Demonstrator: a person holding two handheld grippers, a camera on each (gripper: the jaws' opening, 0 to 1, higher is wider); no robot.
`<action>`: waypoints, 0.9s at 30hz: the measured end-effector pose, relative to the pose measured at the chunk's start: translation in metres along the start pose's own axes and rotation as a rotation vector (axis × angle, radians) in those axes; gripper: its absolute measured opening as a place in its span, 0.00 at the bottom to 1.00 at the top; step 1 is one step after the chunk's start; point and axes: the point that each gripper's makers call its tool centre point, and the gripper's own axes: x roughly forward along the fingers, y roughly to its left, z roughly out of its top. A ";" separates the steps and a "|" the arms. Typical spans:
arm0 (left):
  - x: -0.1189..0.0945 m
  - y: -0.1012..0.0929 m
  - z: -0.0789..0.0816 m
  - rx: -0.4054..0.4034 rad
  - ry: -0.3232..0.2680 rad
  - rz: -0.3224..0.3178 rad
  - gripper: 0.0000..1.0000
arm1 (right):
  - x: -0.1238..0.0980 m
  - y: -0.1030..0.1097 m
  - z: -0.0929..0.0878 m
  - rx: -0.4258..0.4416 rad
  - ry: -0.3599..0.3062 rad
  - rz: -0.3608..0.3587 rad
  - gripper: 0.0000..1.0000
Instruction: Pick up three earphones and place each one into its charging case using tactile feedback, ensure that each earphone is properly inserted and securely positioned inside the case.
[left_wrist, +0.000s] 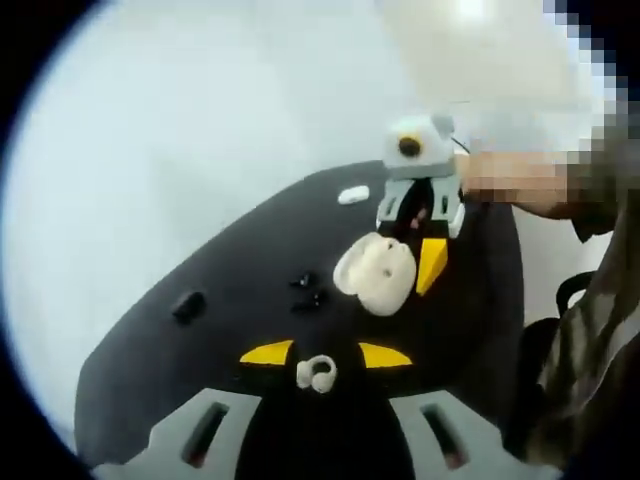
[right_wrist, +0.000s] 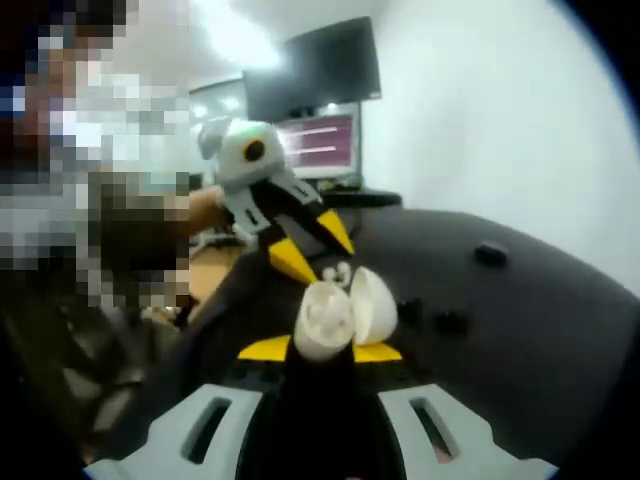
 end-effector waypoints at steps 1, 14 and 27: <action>0.001 0.000 -0.003 -0.006 0.002 0.000 0.20 | 0.000 0.000 0.000 -0.001 0.000 0.000 0.22; -0.012 0.010 -0.017 -0.055 0.007 0.020 0.18 | 0.000 0.001 0.000 -0.003 0.001 0.000 0.22; -0.011 0.005 -0.004 0.024 -0.010 0.058 0.18 | 0.000 0.001 0.000 -0.006 0.002 0.000 0.22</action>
